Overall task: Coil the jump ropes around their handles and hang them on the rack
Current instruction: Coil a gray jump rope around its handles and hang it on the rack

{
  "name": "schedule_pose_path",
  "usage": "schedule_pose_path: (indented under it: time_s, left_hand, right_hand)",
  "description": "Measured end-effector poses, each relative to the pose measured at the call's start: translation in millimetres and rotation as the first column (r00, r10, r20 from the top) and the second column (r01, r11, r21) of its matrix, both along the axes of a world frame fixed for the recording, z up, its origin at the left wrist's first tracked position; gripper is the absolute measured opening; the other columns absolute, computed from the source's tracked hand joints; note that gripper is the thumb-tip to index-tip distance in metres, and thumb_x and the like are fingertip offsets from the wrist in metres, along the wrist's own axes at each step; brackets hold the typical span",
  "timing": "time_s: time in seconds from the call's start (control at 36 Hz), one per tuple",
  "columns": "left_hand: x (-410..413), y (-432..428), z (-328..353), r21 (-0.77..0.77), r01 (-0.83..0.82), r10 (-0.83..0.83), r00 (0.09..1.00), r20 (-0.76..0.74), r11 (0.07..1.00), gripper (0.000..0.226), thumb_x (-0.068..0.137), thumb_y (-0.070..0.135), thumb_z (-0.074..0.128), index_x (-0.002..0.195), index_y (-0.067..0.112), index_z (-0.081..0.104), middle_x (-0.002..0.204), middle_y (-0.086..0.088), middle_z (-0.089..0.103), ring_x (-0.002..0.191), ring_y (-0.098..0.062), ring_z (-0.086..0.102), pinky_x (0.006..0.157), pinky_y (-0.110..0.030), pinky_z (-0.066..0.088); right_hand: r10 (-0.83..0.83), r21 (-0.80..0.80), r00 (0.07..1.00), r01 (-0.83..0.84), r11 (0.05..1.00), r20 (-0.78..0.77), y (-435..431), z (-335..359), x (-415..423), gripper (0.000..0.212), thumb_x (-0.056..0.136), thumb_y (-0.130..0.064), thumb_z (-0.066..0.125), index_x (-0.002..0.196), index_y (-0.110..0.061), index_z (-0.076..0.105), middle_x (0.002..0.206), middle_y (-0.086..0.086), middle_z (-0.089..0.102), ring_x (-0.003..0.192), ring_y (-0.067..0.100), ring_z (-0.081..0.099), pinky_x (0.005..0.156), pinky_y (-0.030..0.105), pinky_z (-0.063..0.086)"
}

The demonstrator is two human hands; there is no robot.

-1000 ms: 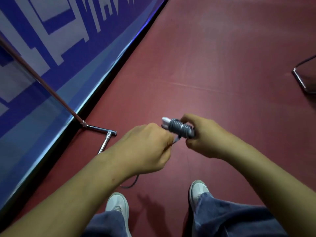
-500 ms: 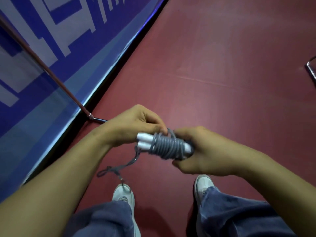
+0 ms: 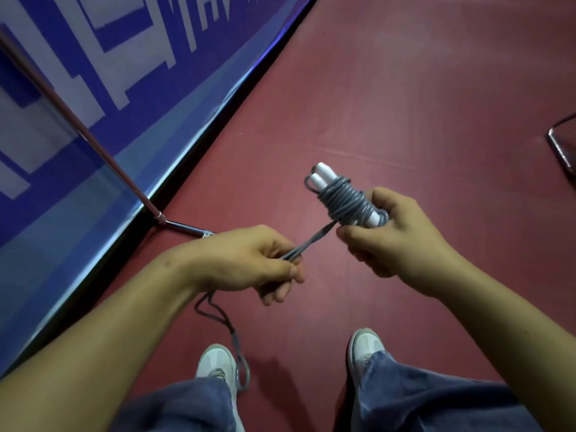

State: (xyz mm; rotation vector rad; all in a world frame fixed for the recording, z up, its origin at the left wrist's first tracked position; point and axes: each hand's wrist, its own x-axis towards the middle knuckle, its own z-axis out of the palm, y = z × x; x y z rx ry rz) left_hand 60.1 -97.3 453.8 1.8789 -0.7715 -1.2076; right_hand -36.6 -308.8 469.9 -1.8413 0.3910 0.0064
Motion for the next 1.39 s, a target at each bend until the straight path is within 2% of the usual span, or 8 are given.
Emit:
schedule_pose_path:
  time_s: [0.11,0.36,0.53,0.78,0.94,1.11,1.25,1.39]
  left_hand:
    - [3.6,2.2,9.7,0.114,-0.03,0.004,0.974,0.224,0.993,0.019,0.102,0.01,0.052,0.097,0.013,0.07,0.067,-0.002,0.069,0.053,-0.016,0.061,0.058,-0.027,0.053]
    - [0.4,-8.1,29.8,0.104,0.054,-0.116,0.561,0.82,0.993,0.013,0.093,0.032,0.068,0.091,0.023,0.077,0.072,0.004,0.069,0.064,-0.02,0.065,0.06,-0.041,0.056]
    - [16.5,-5.7,16.9,-0.032,0.196,-0.078,0.531,0.843,0.98,0.007,0.085,0.034,0.078,0.085,0.028,0.076,0.074,0.015,0.067,0.071,-0.01,0.065,0.063,-0.038,0.055]
    - [17.5,-10.3,-7.1,-0.207,0.121,0.058,0.719,0.693,0.971,0.026,0.089,0.026,0.069,0.07,0.01,0.063,0.055,0.019,0.051,0.054,0.004,0.05,0.054,-0.016,0.036]
    - [-6.1,-22.3,-10.2,-0.242,-0.085,0.145,0.959,0.242,0.967,0.041,0.099,0.038,0.051,0.068,0.012,0.053,0.058,0.0,0.06,0.052,-0.017,0.058,0.055,-0.029,0.046]
    - [-15.4,-18.3,-14.1,-0.15,-0.252,0.253,0.967,-0.011,0.956,0.036,0.106,0.028,0.051,0.073,0.013,0.049,0.056,-0.002,0.039,0.046,-0.018,0.035,0.045,-0.029,0.04]
    - [-13.6,-20.4,-5.1,-0.045,-0.149,0.155,0.961,0.229,0.988,0.041,0.106,0.033,0.05,0.068,0.016,0.052,0.052,0.006,0.047,0.045,-0.015,0.041,0.049,-0.028,0.041]
    - [1.1,-12.2,10.2,0.059,-0.079,0.014,0.707,0.707,0.995,0.034,0.103,0.039,0.052,0.079,0.018,0.066,0.057,0.005,0.052,0.055,-0.007,0.048,0.053,-0.021,0.035]
  right_hand:
    - [0.006,-0.188,0.995,-0.026,0.982,-0.104,-14.4,-11.1,3.4,0.021,0.083,-0.006,0.074,0.094,-0.009,0.056,0.056,0.009,0.062,0.043,0.02,0.045,0.04,0.025,0.033]
    - [0.308,-0.41,0.854,-0.481,0.775,-0.419,-0.1,-20.9,3.6,0.025,0.078,-0.004,0.073,0.083,-0.019,0.053,0.067,0.003,0.066,0.047,0.012,0.063,0.045,0.028,0.048]
    - [0.531,-0.307,0.697,-0.702,0.643,-0.481,10.6,-8.1,-6.3,0.026,0.08,-0.006,0.071,0.087,-0.026,0.056,0.067,-0.002,0.065,0.055,0.013,0.065,0.05,0.028,0.049]
    - [0.615,0.067,0.752,-0.619,0.783,-0.236,6.2,13.5,-16.0,0.027,0.086,0.0,0.072,0.096,-0.024,0.067,0.059,0.005,0.056,0.047,0.015,0.049,0.046,0.029,0.04]
    - [0.403,0.344,0.915,-0.388,0.855,0.03,4.4,16.9,-14.7,0.026,0.079,0.004,0.071,0.096,-0.016,0.067,0.058,0.011,0.049,0.04,0.015,0.04,0.042,0.021,0.031]
    - [-0.005,0.298,0.995,-0.024,0.954,0.095,-20.5,18.7,-3.6,0.025,0.089,0.008,0.065,0.09,-0.011,0.05,0.062,0.012,0.041,0.041,0.014,0.031,0.045,0.021,0.02]
    - [-0.023,0.096,0.999,0.02,0.995,0.029,-28.6,3.8,-3.0,0.049,0.09,0.005,0.064,0.122,-0.031,0.057,0.061,0.006,0.052,0.047,0.018,0.042,0.046,0.024,0.028]
    - [0.044,-0.203,0.995,-0.062,0.977,-0.094,-29.0,-2.4,-2.0,0.055,0.085,-0.002,0.067,0.123,-0.041,0.058,0.059,0.006,0.058,0.05,0.021,0.048,0.043,0.028,0.036]
